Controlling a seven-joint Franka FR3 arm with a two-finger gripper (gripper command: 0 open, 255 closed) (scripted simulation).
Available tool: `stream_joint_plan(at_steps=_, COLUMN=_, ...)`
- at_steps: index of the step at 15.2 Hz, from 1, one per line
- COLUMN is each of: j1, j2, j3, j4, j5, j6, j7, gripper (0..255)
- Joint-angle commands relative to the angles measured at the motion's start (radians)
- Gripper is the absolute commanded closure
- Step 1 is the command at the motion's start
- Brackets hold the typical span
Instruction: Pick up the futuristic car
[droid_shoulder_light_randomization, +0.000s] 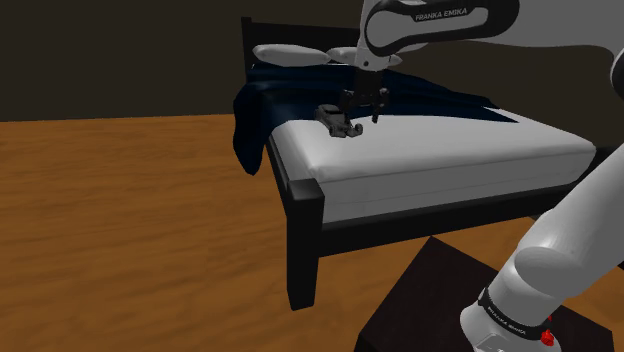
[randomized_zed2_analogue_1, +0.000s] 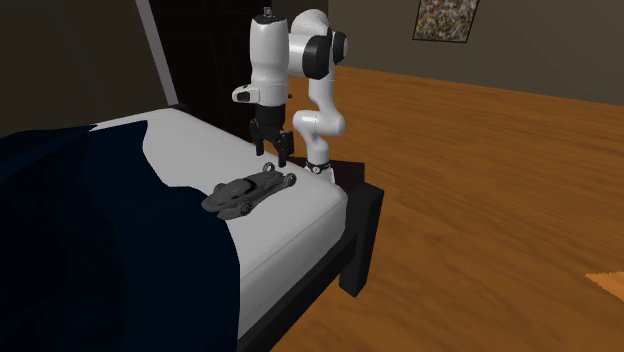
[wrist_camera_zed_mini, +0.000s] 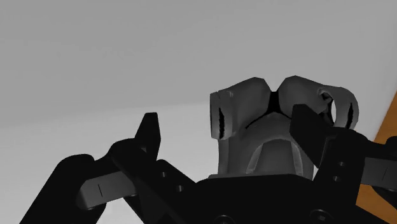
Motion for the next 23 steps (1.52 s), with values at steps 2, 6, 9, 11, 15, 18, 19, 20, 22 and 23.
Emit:
stream_joint_plan(at_steps=2, j1=0.000, j2=0.001, j3=0.000, j4=-0.002, j5=0.000, j6=0.004, j7=0.001, gripper=255)
stream_joint_plan(at_steps=6, j1=0.000, j2=0.001, j3=0.000, j4=-0.002, j5=0.000, j6=0.003, j7=0.000, gripper=255)
stream_joint_plan(at_steps=9, j1=0.000, j2=0.001, j3=0.000, j4=-0.002, j5=0.000, j6=0.003, j7=0.000, gripper=255)
stream_joint_plan(at_steps=11, j1=0.000, j2=0.002, j3=0.000, j4=0.011, j5=0.000, j6=-0.009, j7=-0.001, gripper=255)
stream_joint_plan(at_steps=15, j1=0.000, j2=0.008, j3=0.000, j4=0.072, j5=0.000, j6=-0.064, j7=-0.003, gripper=255)
stream_joint_plan(at_steps=18, j1=0.000, j2=0.015, j3=0.000, j4=0.120, j5=-0.001, j6=-0.105, j7=-0.005, gripper=255)
stream_joint_plan(at_steps=19, j1=0.000, j2=0.018, j3=0.000, j4=0.137, j5=-0.001, j6=-0.119, j7=-0.005, gripper=255)
stream_joint_plan(at_steps=20, j1=0.000, j2=0.021, j3=0.001, j4=0.154, j5=-0.001, j6=-0.133, j7=-0.006, gripper=255)
stream_joint_plan(at_steps=22, j1=0.000, j2=0.028, j3=0.001, j4=0.189, j5=-0.002, j6=-0.161, j7=-0.007, gripper=255)
stream_joint_plan(at_steps=23, j1=0.000, j2=0.032, j3=0.001, j4=0.207, j5=-0.002, j6=-0.175, j7=-0.007, gripper=255)
